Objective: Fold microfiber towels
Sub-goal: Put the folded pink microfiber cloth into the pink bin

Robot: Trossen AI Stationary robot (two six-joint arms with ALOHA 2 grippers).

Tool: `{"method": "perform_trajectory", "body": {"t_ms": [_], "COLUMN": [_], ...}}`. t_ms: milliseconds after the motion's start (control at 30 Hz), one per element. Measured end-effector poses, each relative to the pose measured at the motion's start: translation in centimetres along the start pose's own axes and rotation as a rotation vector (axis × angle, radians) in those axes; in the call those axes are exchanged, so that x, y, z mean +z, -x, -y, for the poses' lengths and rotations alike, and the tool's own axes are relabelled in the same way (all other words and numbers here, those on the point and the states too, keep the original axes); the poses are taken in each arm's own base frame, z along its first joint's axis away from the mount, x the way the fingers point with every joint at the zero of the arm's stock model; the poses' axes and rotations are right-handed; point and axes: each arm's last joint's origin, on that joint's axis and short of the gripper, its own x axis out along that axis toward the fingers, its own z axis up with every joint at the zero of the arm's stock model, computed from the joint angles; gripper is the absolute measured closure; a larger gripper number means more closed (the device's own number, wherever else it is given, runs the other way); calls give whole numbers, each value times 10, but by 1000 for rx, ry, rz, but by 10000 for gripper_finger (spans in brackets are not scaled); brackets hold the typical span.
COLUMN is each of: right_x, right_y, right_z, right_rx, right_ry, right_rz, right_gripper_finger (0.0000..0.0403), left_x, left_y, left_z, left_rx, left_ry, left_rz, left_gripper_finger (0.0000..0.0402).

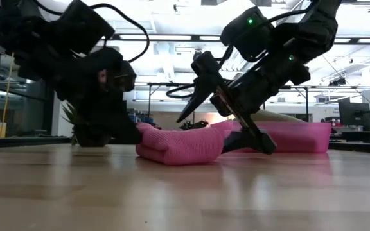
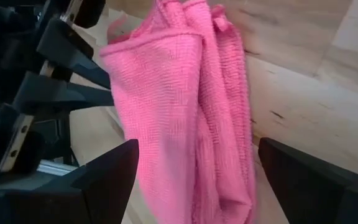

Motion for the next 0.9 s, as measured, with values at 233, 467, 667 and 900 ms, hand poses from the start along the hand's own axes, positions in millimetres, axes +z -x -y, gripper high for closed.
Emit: {"method": "perform_trajectory", "body": {"t_ms": [233, 467, 667, 900], "right_x": [-1, -13, -21, -19], "right_y": [-1, -2, -2, 1], "right_z": [-2, -4, -7, -10], "right_rx": [27, 30, 55, 65], "right_ry": [2, -3, 12, 12], "right_rz": [18, 1, -10, -12], "right_gripper_finger": [75, 75, 77, 169], "left_x": [1, 9, 17, 14], "left_y": [-31, -48, -51, -50], "left_z": [1, 12, 17, 15], "left_rx": [46, 54, 21, 33], "left_ry": [-2, -18, -74, -98], "left_rz": [-29, -8, -10, -95], "left_gripper_finger": [402, 402, 402, 402]}}
